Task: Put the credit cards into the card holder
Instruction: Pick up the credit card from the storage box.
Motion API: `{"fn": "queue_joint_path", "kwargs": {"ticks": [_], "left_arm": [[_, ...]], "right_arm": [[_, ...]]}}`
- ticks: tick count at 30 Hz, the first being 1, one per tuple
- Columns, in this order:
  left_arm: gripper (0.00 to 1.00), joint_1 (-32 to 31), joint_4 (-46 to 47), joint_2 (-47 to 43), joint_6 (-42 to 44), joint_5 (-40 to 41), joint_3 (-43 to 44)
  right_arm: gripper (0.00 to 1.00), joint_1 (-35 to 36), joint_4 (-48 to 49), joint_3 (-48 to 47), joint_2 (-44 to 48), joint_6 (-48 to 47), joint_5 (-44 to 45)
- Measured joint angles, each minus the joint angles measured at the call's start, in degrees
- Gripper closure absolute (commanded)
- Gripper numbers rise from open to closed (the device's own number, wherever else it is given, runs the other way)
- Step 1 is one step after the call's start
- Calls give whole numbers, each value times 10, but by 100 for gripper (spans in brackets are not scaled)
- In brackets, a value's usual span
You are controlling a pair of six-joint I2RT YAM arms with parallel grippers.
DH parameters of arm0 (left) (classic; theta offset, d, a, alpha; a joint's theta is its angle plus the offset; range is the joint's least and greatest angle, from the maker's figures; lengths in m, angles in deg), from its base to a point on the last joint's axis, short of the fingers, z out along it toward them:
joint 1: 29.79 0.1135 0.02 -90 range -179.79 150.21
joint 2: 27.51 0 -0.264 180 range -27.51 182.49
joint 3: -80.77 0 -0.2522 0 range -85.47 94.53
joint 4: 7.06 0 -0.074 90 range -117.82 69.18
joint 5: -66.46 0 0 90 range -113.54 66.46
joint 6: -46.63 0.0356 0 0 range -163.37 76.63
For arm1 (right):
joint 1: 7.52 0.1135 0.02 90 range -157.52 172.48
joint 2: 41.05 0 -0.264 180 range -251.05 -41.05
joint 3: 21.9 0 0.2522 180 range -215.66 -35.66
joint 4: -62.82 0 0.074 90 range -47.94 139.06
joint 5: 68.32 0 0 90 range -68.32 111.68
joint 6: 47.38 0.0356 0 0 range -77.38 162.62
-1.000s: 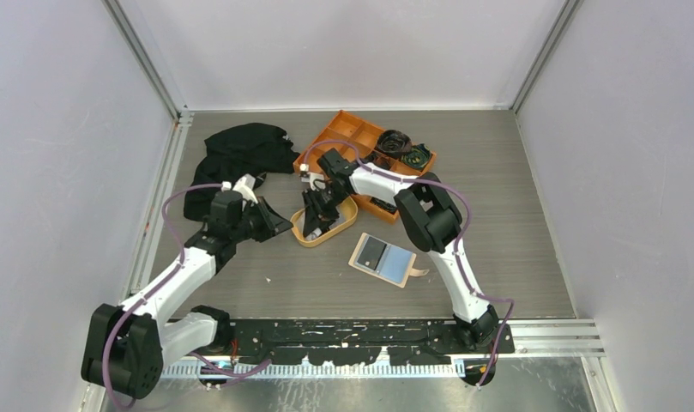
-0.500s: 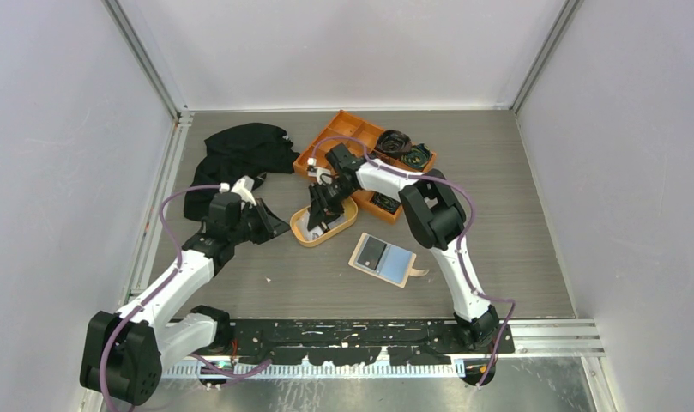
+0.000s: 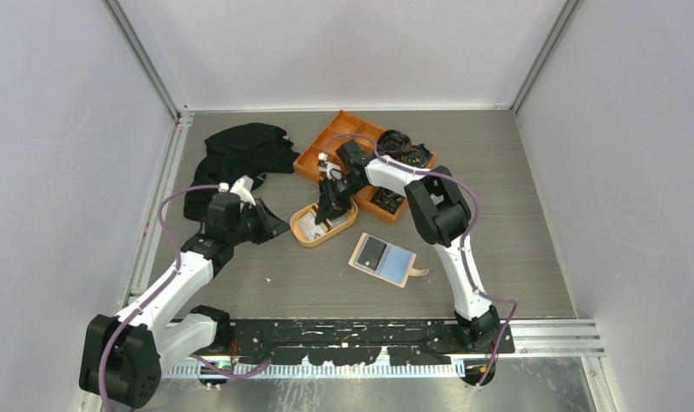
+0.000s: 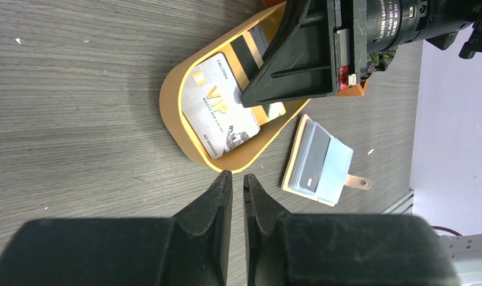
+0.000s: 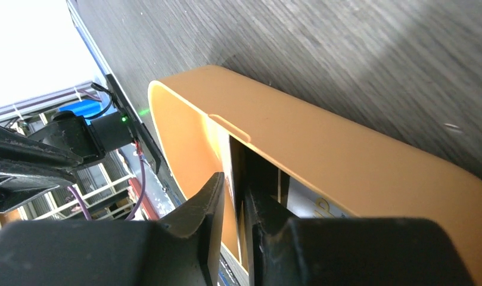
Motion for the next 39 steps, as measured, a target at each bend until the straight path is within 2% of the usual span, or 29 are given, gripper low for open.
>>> {"fn": "queue_joint_path", "kwargs": {"ticks": [7, 14, 20, 23, 29, 34, 37, 39], "left_arm": [[86, 0, -1, -9, 0, 0, -5], [83, 0, -4, -31, -1, -6, -10], [37, 0, 14, -58, -17, -21, -33], [24, 0, 53, -87, -47, -30, -68], [24, 0, 204, -129, -129, -65, -161], [24, -12, 297, -156, -162, -85, -179], [25, -65, 354, -182, -153, -75, -179], [26, -126, 384, -188, -131, -57, -178]], "right_arm": [[78, -11, 2, 4, 1, 3, -1], [96, -20, 4, 11, 13, 5, -1], [99, -30, 3, 21, 36, 0, 4], [99, -37, 1, 29, 55, -13, 6], [99, -47, -5, 48, 103, -52, -16], [99, -52, -12, 93, 175, -97, -84], [99, -52, -26, 141, 249, -143, -124], [99, -54, -28, 174, 303, -166, -143]]}}
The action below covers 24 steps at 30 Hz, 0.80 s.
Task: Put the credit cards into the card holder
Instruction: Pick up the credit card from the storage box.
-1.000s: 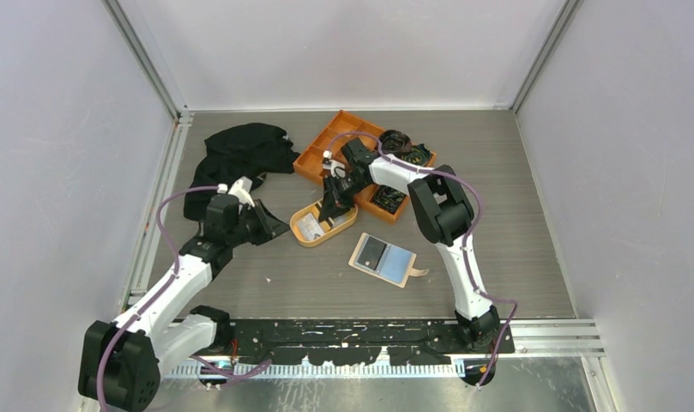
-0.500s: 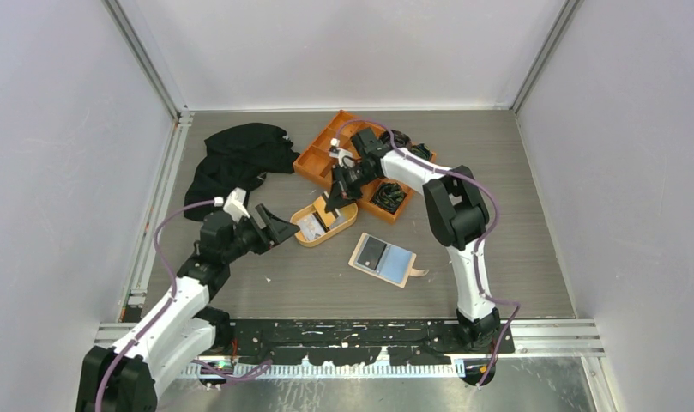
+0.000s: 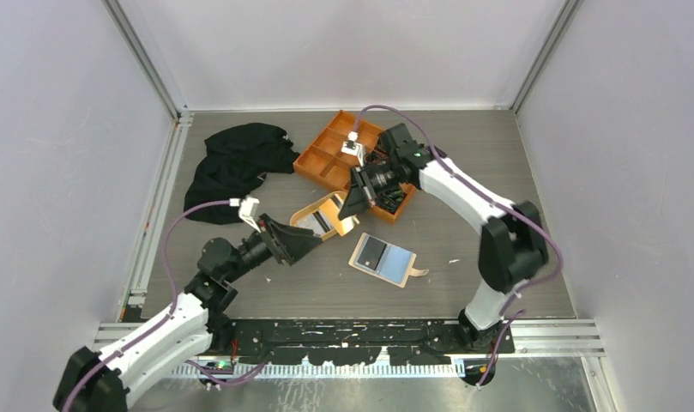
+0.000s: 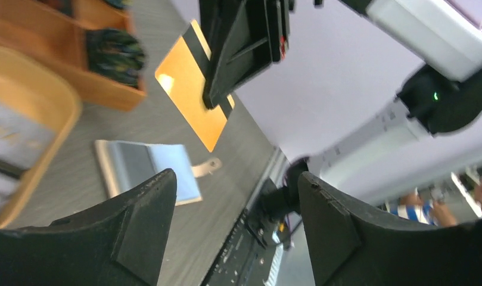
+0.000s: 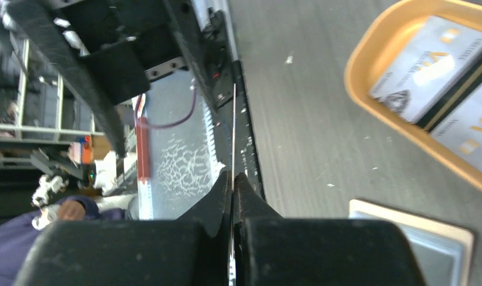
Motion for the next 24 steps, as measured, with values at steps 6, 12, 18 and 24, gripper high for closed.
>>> {"fn": "queue_joint_path", "kwargs": {"ticks": [6, 12, 18, 24], "left_arm": [[28, -162, 99, 25, 82, 60, -2], [37, -197, 180, 90, 123, 94, -1], [48, -211, 230, 166, 143, 90, 22], [59, -211, 303, 227, 146, 76, 31]], "right_arm": [[99, -14, 62, 147, 203, -20, -52], [99, -20, 155, 250, 319, -4, -81], [99, -20, 185, 262, 305, 2, -89], [99, -18, 179, 262, 286, -13, -90]]}}
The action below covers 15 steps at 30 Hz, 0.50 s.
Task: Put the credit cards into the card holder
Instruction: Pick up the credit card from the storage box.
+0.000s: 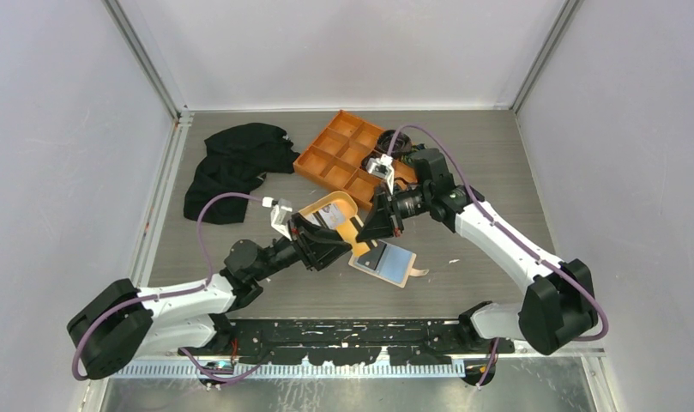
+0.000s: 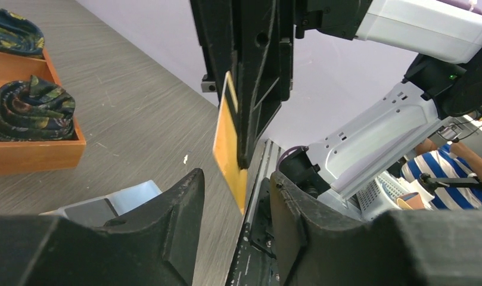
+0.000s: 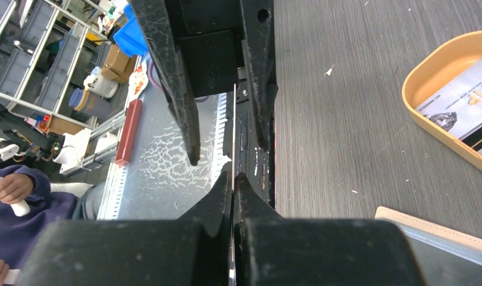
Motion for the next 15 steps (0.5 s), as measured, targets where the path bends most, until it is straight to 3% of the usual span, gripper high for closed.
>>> {"fn": "queue_joint_path", "kwargs": {"ticks": [4, 8, 10, 13, 15], "left_arm": [[76, 0, 24, 19, -4, -5, 0], [86, 0, 21, 19, -1, -5, 0], [99, 0, 15, 17, 2, -6, 0], [100, 4, -6, 13, 4, -18, 3], [100, 5, -19, 12, 6, -28, 6]], "right_arm": [[99, 5, -33, -1, -18, -35, 5], [99, 8, -66, -5, -24, -71, 8], [99, 10, -80, -11, -24, -89, 9], [98, 12, -98, -12, -24, -113, 10], [85, 12, -108, -12, -24, -125, 12]]}}
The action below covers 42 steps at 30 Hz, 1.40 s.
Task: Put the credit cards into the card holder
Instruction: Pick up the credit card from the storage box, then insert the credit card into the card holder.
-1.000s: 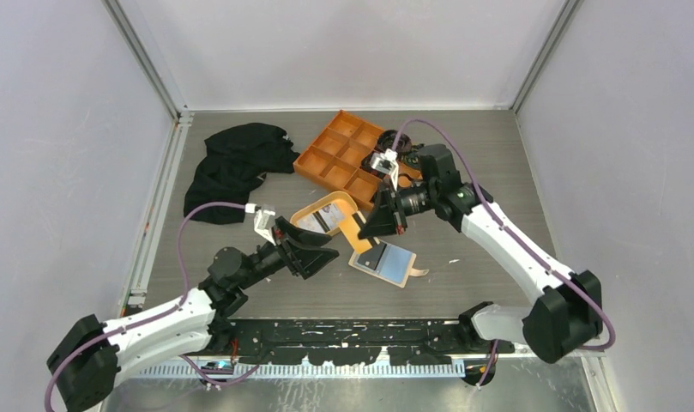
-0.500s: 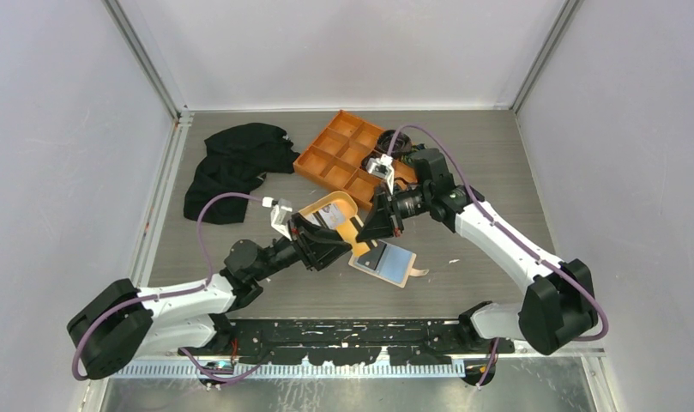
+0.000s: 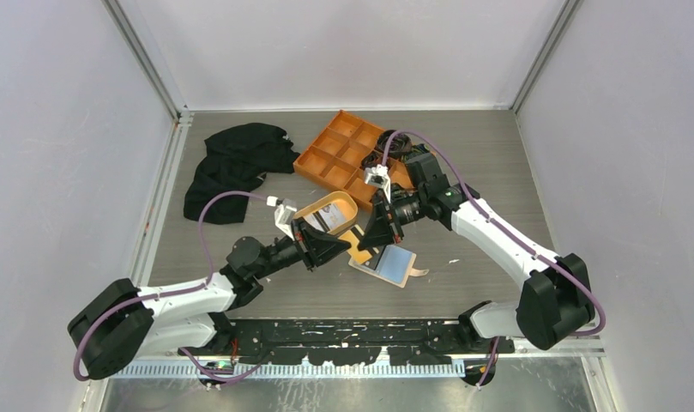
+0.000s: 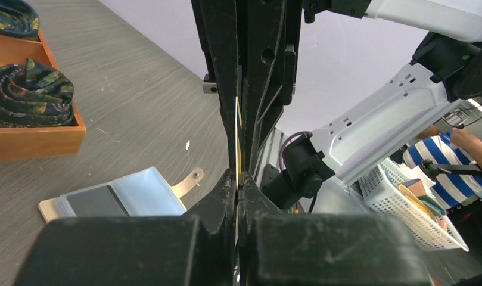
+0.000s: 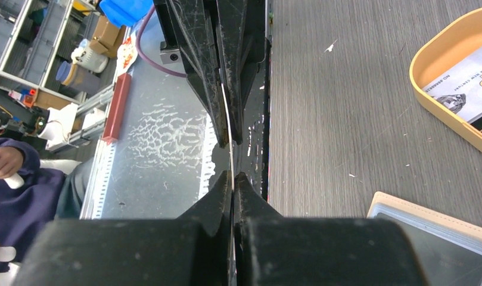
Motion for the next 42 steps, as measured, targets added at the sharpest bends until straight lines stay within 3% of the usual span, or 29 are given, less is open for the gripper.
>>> {"fn": "queue_joint_path", "kwargs": {"ticks": [7, 15, 18, 23, 29, 33, 42], "left_arm": [[100, 23, -13, -4, -12, -57, 1], [100, 93, -96, -15, -63, -104, -21], [100, 93, -165, -23, -63, -113, -22], [100, 93, -265, -42, -43, -118, -15], [100, 93, -357, -84, -4, -98, -11], [100, 93, -401, -115, 11, -78, -12], [100, 93, -433, -182, 12, -60, -31]], "right_arm": [[2, -2, -42, -1, 0, -76, 37], [1, -107, -119, 7, 46, -264, 192], [10, -120, -137, 26, 53, -352, 244], [62, -111, -151, 63, 15, -464, 335], [96, -22, -58, 63, -62, -447, 458], [99, 33, 21, 63, -115, -401, 524], [99, 61, 96, 58, -175, -343, 596]]}}
